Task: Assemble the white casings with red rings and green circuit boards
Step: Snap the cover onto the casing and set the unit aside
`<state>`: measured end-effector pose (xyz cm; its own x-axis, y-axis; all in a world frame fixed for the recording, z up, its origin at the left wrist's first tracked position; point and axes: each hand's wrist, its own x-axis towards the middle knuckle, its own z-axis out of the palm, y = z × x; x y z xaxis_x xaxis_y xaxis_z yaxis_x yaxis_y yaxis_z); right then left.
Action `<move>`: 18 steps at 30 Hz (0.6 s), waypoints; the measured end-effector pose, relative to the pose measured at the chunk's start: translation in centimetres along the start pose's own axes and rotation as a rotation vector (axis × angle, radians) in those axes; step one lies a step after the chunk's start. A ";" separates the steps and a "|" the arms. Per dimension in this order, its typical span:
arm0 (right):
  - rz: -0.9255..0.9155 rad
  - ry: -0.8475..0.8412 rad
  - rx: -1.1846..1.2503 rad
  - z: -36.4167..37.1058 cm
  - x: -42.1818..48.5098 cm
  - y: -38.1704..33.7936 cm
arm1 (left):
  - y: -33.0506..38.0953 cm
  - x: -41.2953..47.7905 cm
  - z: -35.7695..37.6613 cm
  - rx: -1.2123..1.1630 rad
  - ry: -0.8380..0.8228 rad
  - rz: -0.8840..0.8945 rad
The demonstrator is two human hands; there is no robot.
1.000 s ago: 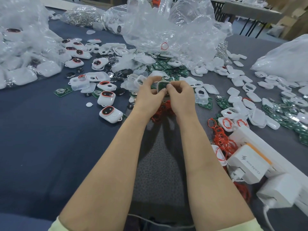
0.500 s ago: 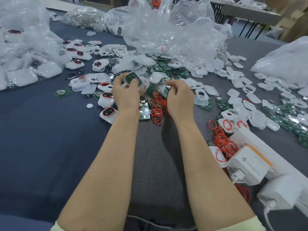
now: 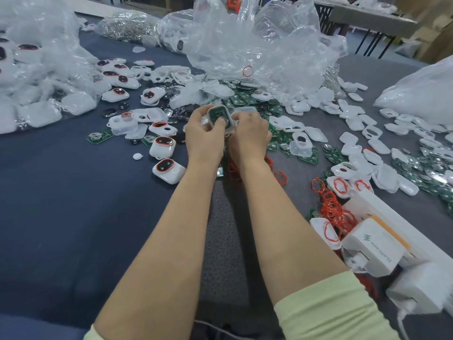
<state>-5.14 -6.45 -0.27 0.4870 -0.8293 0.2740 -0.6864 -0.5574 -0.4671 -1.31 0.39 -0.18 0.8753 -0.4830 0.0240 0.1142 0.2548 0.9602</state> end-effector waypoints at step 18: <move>0.358 0.085 1.054 -3.5 -1.0 4.3 | 0.1 -1.1 0.8 0.099 -0.191 -0.104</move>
<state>-10.47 -8.10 0.42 0.2866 -0.9579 0.0190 0.0413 -0.0074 -0.9991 -2.63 0.24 0.17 0.7552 -0.6546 -0.0334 0.1445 0.1166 0.9826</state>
